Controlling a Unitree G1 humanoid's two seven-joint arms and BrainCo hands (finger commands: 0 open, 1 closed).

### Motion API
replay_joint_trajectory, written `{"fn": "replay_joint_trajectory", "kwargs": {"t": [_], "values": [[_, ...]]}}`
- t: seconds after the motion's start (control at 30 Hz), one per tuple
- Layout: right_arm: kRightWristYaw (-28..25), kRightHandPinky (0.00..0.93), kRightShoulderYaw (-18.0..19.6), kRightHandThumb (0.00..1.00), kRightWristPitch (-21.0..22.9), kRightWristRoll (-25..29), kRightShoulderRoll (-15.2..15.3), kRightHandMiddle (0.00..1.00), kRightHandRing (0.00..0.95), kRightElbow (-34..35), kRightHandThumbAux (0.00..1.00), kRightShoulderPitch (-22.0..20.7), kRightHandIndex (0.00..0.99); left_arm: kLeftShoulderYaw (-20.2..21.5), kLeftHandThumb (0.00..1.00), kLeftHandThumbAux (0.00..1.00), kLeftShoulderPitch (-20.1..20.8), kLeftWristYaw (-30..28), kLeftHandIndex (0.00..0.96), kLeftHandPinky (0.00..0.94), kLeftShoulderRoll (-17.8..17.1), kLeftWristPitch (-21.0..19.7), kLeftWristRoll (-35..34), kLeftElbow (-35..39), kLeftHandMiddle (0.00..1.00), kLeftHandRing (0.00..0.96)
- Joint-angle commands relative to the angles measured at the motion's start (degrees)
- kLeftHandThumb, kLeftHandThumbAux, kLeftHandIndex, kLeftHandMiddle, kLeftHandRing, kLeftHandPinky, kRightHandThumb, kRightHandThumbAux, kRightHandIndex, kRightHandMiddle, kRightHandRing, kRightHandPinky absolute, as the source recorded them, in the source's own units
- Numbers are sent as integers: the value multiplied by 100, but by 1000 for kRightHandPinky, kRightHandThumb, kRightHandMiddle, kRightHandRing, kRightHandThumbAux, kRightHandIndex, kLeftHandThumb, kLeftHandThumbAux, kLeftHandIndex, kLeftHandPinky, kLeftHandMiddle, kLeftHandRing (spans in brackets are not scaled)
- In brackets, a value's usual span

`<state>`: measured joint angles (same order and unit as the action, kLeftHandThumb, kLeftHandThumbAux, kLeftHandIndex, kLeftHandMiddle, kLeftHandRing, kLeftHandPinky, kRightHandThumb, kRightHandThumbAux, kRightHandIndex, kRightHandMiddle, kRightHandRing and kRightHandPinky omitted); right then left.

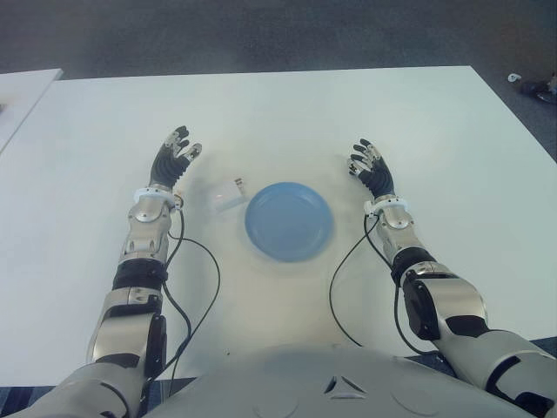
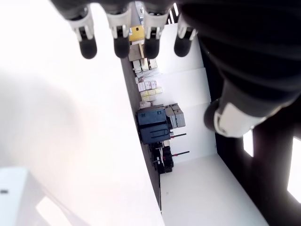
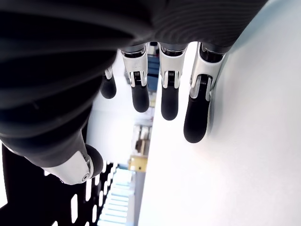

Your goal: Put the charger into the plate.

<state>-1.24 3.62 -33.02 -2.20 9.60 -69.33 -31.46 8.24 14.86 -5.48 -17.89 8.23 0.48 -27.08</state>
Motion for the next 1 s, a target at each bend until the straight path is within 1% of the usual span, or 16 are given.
{"fn": "replay_joint_trajectory", "kwargs": {"t": [0.03, 0.17, 0.27, 0.37, 0.47, 0.57, 0.73, 0.9, 1.0], "values": [[-58, 197, -37, 103, 507, -75, -111, 149, 169, -304, 673, 415, 28, -195, 83, 525, -294, 67, 0, 1, -187, 85, 398, 399, 1, 1], [-71, 202, -39, 105, 489, -71, -119, 148, 170, -289, 675, 432, 27, -367, 105, 438, -521, 19, 0, 0, -377, 434, 769, 721, 0, 0], [-72, 202, -46, 106, 482, -74, -132, 148, 170, -278, 674, 443, 27, -490, 125, 395, -653, 37, 0, 0, -562, 638, 1074, 867, 0, 0], [-71, 202, -49, 105, 477, -74, -144, 148, 170, -269, 672, 449, 28, -568, 157, 339, -752, 83, 0, 0, -697, 716, 1332, 984, 0, 0], [-80, 202, -46, 105, 482, -67, -157, 149, 171, -262, 673, 455, 28, -731, 156, 293, -899, 269, 0, 0, -923, 839, 1883, 1130, 0, 0], [-80, 198, -44, 106, 497, -64, -169, 149, 170, -256, 673, 456, 28, -860, 157, 247, -1015, 445, 0, 0, -1070, 942, 2284, 1214, 0, 0], [-79, 198, -39, 106, 510, -57, -182, 151, 170, -252, 671, 453, 28, -992, 159, 221, -1124, 688, 0, 0, -1200, 1105, 2663, 1254, 0, 0], [-82, 196, -25, 107, 523, -42, -193, 151, 170, -255, 668, 444, 27, -1251, 141, 202, -1249, 1205, 0, 0, -1378, 1379, 3331, 1159, 0, 0], [-85, 195, -19, 108, 527, -37, -196, 151, 169, -254, 670, 439, 27, -1441, 134, 195, -1250, 1594, 0, 0, -1443, 1587, 3666, 859, 0, 0]]}}
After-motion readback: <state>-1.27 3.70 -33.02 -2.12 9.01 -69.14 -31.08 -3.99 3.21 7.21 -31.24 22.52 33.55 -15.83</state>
